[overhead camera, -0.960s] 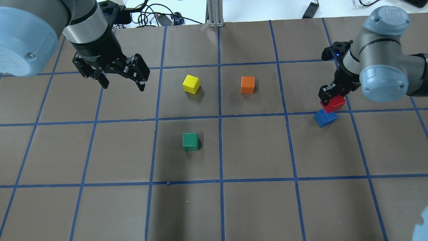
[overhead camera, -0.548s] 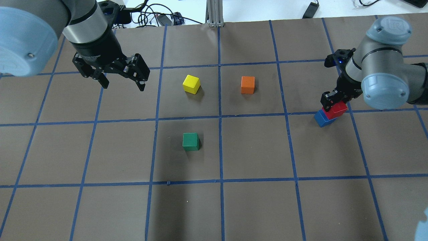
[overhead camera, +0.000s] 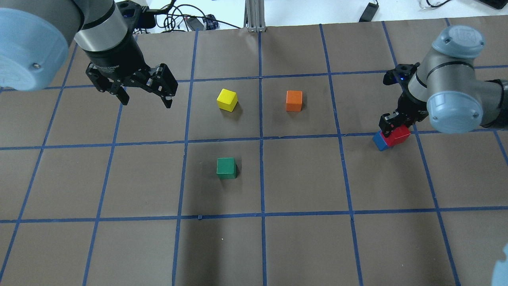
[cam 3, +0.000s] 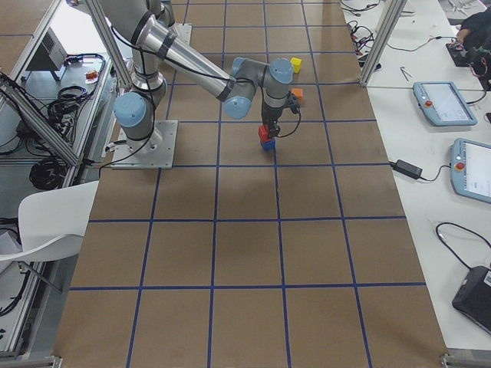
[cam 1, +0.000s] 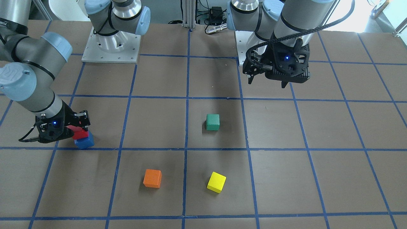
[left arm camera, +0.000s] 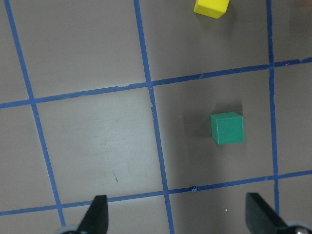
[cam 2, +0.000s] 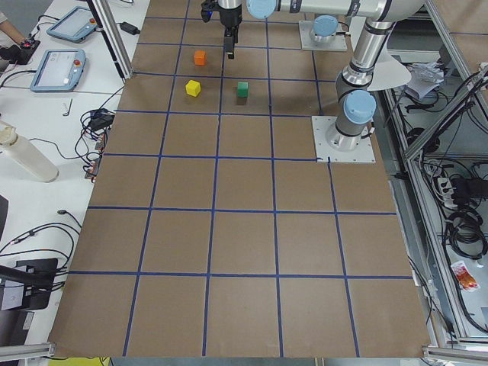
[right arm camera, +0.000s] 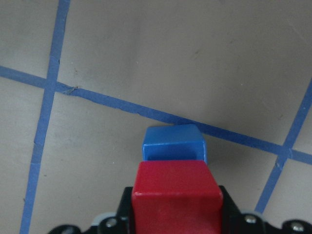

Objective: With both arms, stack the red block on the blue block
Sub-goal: 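Lower the red cube onto the blue cube with the right gripper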

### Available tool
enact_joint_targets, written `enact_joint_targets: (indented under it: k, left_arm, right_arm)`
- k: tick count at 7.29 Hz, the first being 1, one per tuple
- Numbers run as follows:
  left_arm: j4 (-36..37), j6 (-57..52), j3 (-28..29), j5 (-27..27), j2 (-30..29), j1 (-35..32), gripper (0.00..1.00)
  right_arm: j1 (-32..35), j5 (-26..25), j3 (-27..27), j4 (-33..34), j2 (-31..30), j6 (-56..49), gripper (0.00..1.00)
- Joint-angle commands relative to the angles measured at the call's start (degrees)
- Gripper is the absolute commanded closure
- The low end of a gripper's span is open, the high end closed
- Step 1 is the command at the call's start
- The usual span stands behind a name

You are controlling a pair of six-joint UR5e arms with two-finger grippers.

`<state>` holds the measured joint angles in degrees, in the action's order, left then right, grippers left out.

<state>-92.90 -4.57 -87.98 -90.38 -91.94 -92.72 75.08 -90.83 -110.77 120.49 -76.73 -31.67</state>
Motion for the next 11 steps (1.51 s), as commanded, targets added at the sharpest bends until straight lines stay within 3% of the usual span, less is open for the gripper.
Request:
enact_joint_targets:
  k: [1,4,6,9,10,11]
  left_arm:
    - [0.00,-0.09,-0.09,-0.06,0.00,0.00,0.00]
    - [0.00,0.00,-0.09,-0.06,0.00,0.00,0.00]
    - [0.00,-0.09,0.00,0.03,0.00,0.00,0.00]
    - [0.00,-0.09,0.09,0.03,0.00,0.00,0.00]
    - [0.00,-0.18,0.00,0.03,0.09,0.00,0.00]
    - [0.00,-0.09,-0.09,0.03,0.00,0.00,0.00]
  right_arm:
    - [-0.02,-0.05,0.03,0.88,0.09,-0.59,1.00]
    - [0.07,0.12,-0.06,1.41,0.09,-0.42,1.00]
    - [0.07,0.38,-0.06,1.41,0.18,-0.41,0.81]
    - [0.07,0.04,-0.15,1.32,0.35,-0.33,0.44]
    - [-0.02,-0.05,-0.15,1.32,0.35,0.20,0.14]
    - [0.07,-0.05,-0.15,1.41,0.44,0.20,0.00]
